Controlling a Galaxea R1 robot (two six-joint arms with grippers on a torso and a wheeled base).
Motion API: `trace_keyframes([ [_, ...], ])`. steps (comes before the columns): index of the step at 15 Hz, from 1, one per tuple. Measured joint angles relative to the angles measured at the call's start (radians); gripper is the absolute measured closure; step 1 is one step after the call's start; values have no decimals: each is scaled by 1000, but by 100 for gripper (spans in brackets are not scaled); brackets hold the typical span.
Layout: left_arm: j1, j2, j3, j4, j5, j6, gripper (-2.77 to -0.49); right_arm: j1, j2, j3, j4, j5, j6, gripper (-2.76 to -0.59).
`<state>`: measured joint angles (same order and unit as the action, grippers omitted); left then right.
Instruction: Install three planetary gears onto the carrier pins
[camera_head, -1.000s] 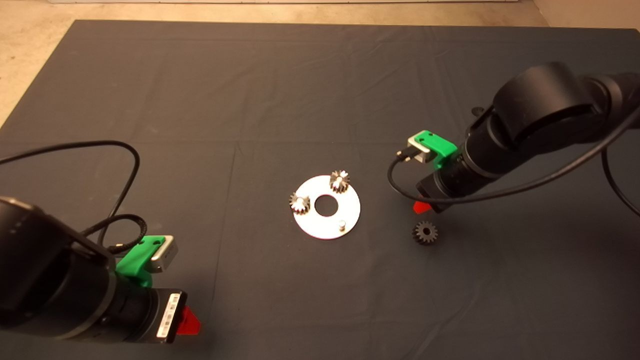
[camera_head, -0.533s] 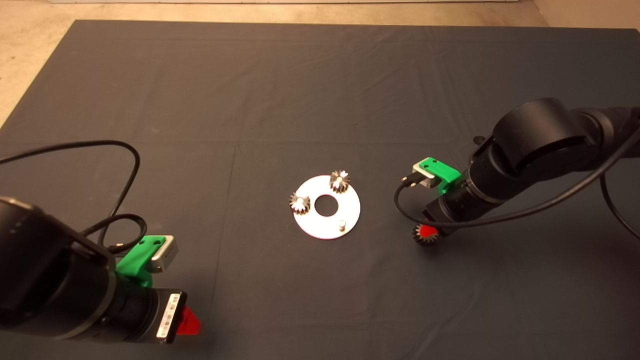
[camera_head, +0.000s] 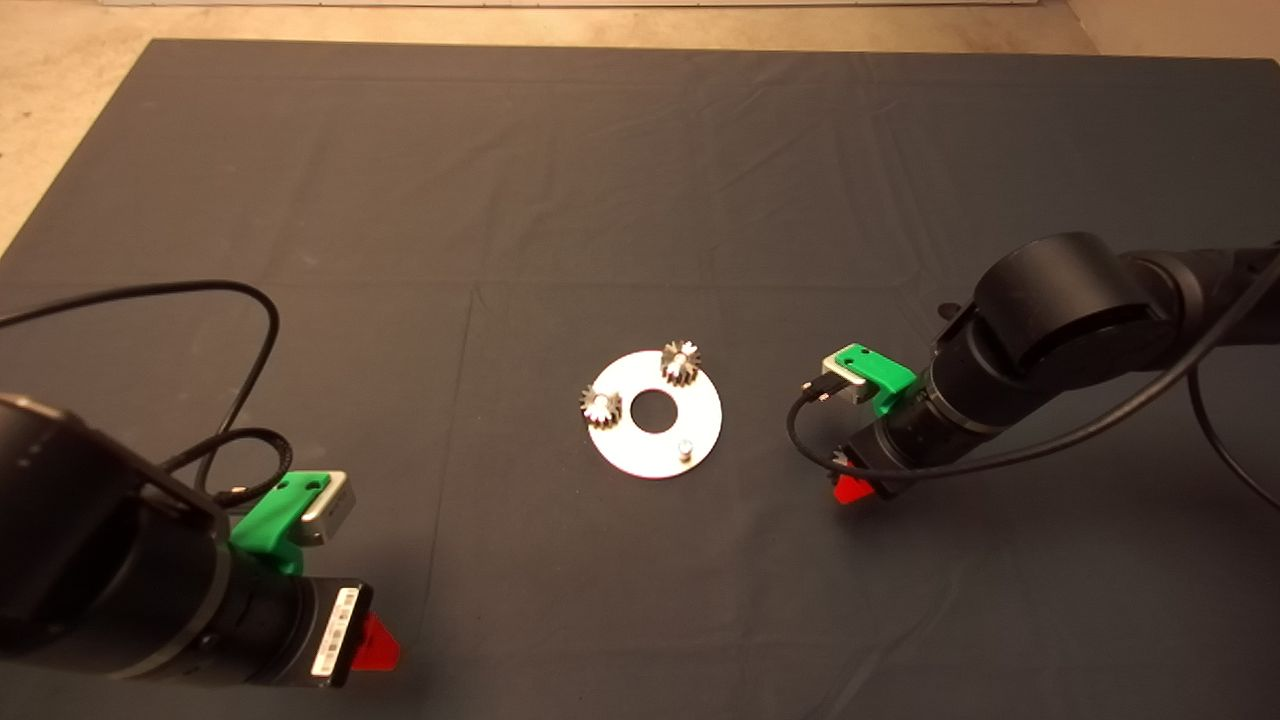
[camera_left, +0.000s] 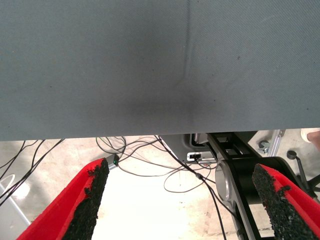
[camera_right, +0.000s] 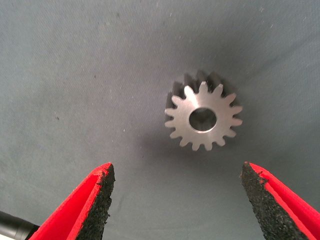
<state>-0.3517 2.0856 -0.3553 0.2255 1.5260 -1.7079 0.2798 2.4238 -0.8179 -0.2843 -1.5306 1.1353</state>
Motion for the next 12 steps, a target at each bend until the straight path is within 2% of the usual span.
trace_keyframes([
  [3, 0, 0, 0, 0, 0, 1, -204, 0, 0, -1, -18, 0, -1, -187],
  [10, 17, 0, 0, 0, 0, 4, -204, -1, 0, -13, -94, 0, -13, -187],
  [12, 17, 0, 0, 0, 0, 4, -204, -11, 0, -15, -108, 0, -23, -187],
])
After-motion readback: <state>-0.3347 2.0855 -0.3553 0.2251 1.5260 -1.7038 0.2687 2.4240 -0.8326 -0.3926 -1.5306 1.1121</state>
